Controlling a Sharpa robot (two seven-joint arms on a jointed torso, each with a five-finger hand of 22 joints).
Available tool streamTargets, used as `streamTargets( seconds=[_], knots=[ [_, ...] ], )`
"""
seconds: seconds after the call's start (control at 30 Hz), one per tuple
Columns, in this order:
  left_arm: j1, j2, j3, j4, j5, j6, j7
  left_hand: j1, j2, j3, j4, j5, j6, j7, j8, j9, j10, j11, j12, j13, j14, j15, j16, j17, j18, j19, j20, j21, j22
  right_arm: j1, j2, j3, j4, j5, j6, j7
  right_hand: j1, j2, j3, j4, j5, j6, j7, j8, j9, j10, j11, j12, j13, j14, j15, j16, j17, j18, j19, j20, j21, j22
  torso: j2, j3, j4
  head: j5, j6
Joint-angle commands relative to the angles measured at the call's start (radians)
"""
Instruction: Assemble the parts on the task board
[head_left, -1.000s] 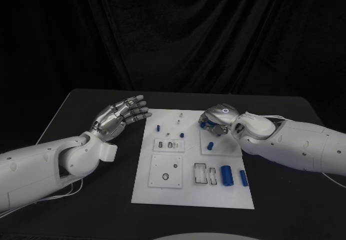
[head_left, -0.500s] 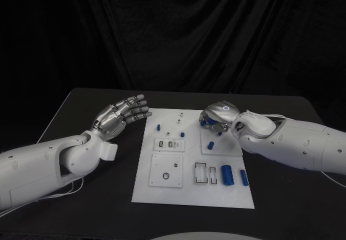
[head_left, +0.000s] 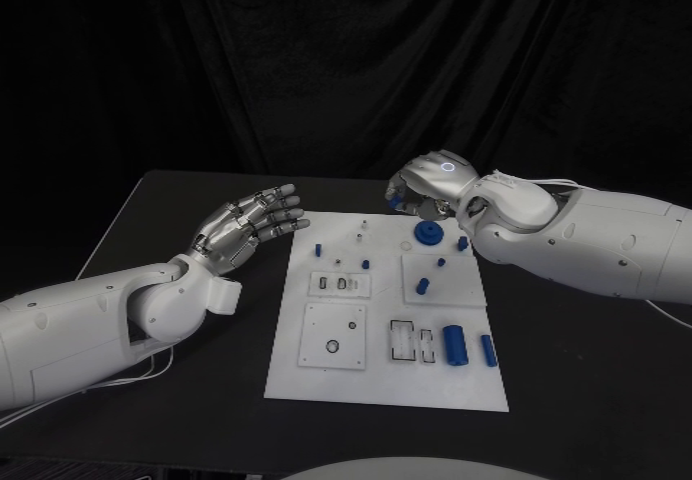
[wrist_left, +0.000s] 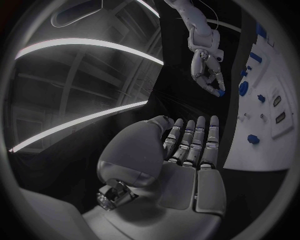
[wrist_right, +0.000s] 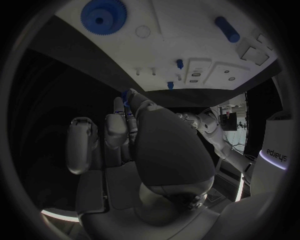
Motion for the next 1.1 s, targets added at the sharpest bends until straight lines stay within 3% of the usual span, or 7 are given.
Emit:
streamTargets(
  seconds=[0.03,0.17,0.43,0.6,0.83,0.97,1.1],
  knots=[
    [0.000,0.012,0.001,-0.003,-0.001,0.024,-0.006,0.001,0.009,0.008,-0.001,-0.006,0.004,0.000,0.004,0.001,0.001,0.007,0.006,0.001,-0.005,0.002,0.004,0.000,-0.020,-0.006,-0.001,-0.006,-0.001,0.007,0.028,0.001,-0.022,-0.009,0.039,0.005,-0.009,0.000,-0.004,-0.001,-0.001,0.011,0.003,-0.002,0.095,0.010,0.001,-0.006,0.001,0.011,-0.002,0.006,0.008,-0.020,0.005,0.000,0.005,0.039,0.000,-0.0012,0.0001,-0.003,-0.001],
    [0.000,0.021,0.001,-0.005,-0.001,0.032,-0.007,0.000,0.010,0.012,-0.002,-0.006,0.002,0.001,0.003,0.000,0.001,0.007,0.006,0.001,-0.005,0.003,0.004,0.000,-0.021,-0.007,-0.001,-0.007,-0.001,0.001,0.069,0.001,-0.061,-0.009,0.057,0.020,-0.012,-0.002,-0.006,-0.002,0.002,0.013,0.000,-0.003,0.100,0.015,0.000,-0.012,0.002,0.018,-0.004,0.017,0.028,-0.022,0.009,-0.002,0.007,0.044,0.001,-0.0012,0.0027,-0.005,0.003],
    [0.000,0.021,0.001,0.004,-0.001,0.039,-0.002,-0.005,0.013,0.028,-0.004,-0.011,-0.001,0.003,0.003,0.000,-0.002,0.008,0.007,0.001,-0.010,0.003,0.003,0.000,-0.023,-0.012,-0.002,-0.007,-0.001,-0.042,0.139,0.009,-0.160,0.015,0.062,0.043,-0.015,-0.005,-0.008,-0.004,0.008,0.017,0.000,-0.005,0.108,0.027,-0.002,-0.021,0.003,0.023,-0.005,0.024,0.043,-0.023,0.012,-0.004,0.009,0.049,0.002,-0.0005,0.0056,-0.001,0.011],
    [0.000,0.018,0.001,0.008,-0.001,0.038,-0.006,-0.005,0.012,0.030,-0.005,-0.012,-0.001,0.003,0.003,0.000,-0.002,0.009,0.007,0.001,-0.010,0.003,0.003,-0.001,-0.023,-0.012,-0.002,-0.007,-0.001,-0.066,0.163,0.012,-0.201,0.020,0.056,0.048,-0.016,-0.006,-0.008,-0.004,0.009,0.014,0.001,-0.007,0.109,0.027,-0.001,-0.026,0.003,0.024,-0.003,0.025,0.044,-0.023,0.012,-0.004,0.008,0.049,0.003,-0.0006,0.0018,0.007,0.011],
    [0.000,0.015,0.001,0.009,-0.001,0.038,-0.007,-0.006,0.011,0.031,-0.006,-0.013,0.000,0.003,0.003,0.000,-0.002,0.009,0.007,0.001,-0.011,0.004,0.003,-0.001,-0.023,-0.012,-0.002,-0.007,-0.001,-0.080,0.180,0.014,-0.230,0.022,0.055,0.047,-0.016,-0.006,-0.007,-0.005,0.010,0.012,0.003,-0.010,0.110,0.027,0.001,-0.031,0.003,0.024,-0.001,0.027,0.048,-0.023,0.013,-0.003,0.009,0.050,0.001,0.0025,0.0166,-0.003,0.010],
    [0.000,0.016,0.001,0.007,-0.001,0.039,-0.009,-0.006,0.011,0.031,-0.006,-0.013,0.000,0.003,0.003,0.000,-0.002,0.009,0.007,0.001,-0.011,0.004,0.003,-0.001,-0.023,-0.012,-0.002,-0.007,-0.001,-0.083,0.191,0.014,-0.245,0.022,0.053,0.047,-0.016,-0.006,-0.007,-0.005,0.010,0.011,0.004,-0.011,0.111,0.027,0.002,-0.032,0.003,0.025,-0.001,0.027,0.050,-0.024,0.014,-0.002,0.010,0.051,0.000,0.0034,0.0157,-0.003,0.009],
    [0.000,0.016,0.001,0.006,-0.001,0.040,-0.012,-0.007,0.011,0.033,-0.007,-0.013,-0.001,0.003,0.003,0.000,-0.002,0.009,0.007,0.001,-0.012,0.004,0.003,-0.001,-0.023,-0.013,-0.002,-0.007,-0.001,-0.085,0.202,0.015,-0.259,0.022,0.052,0.048,-0.017,-0.006,-0.007,-0.005,0.010,0.010,0.004,-0.013,0.111,0.028,0.003,-0.034,0.003,0.025,0.000,0.028,0.051,-0.024,0.013,-0.002,0.009,0.051,0.000,0.0014,0.0205,-0.006,0.010]
  ],
)
